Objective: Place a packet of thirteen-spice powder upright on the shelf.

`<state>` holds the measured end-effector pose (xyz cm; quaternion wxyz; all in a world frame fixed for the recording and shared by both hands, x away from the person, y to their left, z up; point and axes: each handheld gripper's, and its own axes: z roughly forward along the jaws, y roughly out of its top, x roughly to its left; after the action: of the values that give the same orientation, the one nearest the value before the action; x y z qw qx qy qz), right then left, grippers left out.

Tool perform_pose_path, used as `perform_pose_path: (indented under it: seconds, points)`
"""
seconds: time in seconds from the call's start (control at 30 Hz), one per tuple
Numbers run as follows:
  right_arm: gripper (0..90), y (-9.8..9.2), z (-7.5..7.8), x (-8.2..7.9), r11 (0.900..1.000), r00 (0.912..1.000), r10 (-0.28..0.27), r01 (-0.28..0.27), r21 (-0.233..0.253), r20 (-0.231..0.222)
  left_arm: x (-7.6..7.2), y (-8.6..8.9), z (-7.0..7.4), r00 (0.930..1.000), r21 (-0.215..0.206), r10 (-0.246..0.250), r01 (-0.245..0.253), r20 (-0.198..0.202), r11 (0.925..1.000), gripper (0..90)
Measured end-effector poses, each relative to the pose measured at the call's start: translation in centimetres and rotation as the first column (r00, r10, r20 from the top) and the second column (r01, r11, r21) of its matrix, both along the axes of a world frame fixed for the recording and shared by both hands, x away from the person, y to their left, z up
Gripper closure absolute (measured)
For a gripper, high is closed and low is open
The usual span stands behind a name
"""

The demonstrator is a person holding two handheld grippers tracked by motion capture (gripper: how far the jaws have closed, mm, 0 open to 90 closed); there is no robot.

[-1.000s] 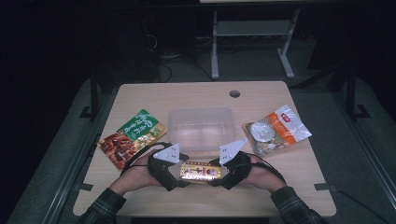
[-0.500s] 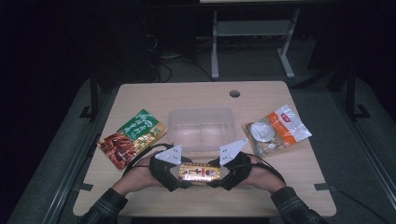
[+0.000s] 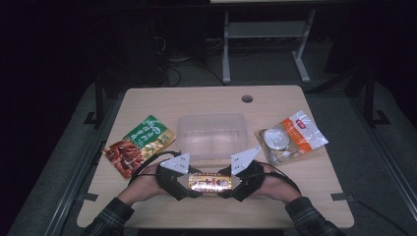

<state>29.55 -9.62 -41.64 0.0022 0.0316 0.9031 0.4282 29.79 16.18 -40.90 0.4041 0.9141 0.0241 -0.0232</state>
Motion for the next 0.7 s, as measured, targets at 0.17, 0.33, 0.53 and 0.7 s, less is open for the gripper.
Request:
perform_pose_path:
  seconds: [0.17, 0.33, 0.53, 0.7]
  points:
    - [14.2, -0.4, 0.1, 0.1, 0.997, 0.9974, -0.071, 0.071, 0.016, -0.011, -0.1, -0.2, -0.4, 1.0000, 0.033, 0.001, -0.001, -0.002, 0.9995, 31.7]
    - [13.8, -1.5, 0.4, -0.1, 0.993, 0.9929, -0.119, 0.119, 0.015, -0.008, 0.1, 0.3, -0.6, 0.9996, 0.023, 0.022, -0.022, -0.018, 0.9995, 31.7]
    - [14.5, -2.6, -0.2, -0.5, 0.983, 0.9830, -0.182, 0.182, -0.009, -0.025, 0.2, 0.9, -0.7, 0.9981, 0.033, 0.055, -0.054, -0.027, 0.9980, 31.7]
    - [14.8, -3.6, -1.2, -1.0, 0.960, 0.9614, -0.275, 0.273, -0.064, -0.016, 0.5, 1.9, -0.6, 0.9938, 0.028, 0.103, -0.102, -0.041, 0.9944, 31.6]
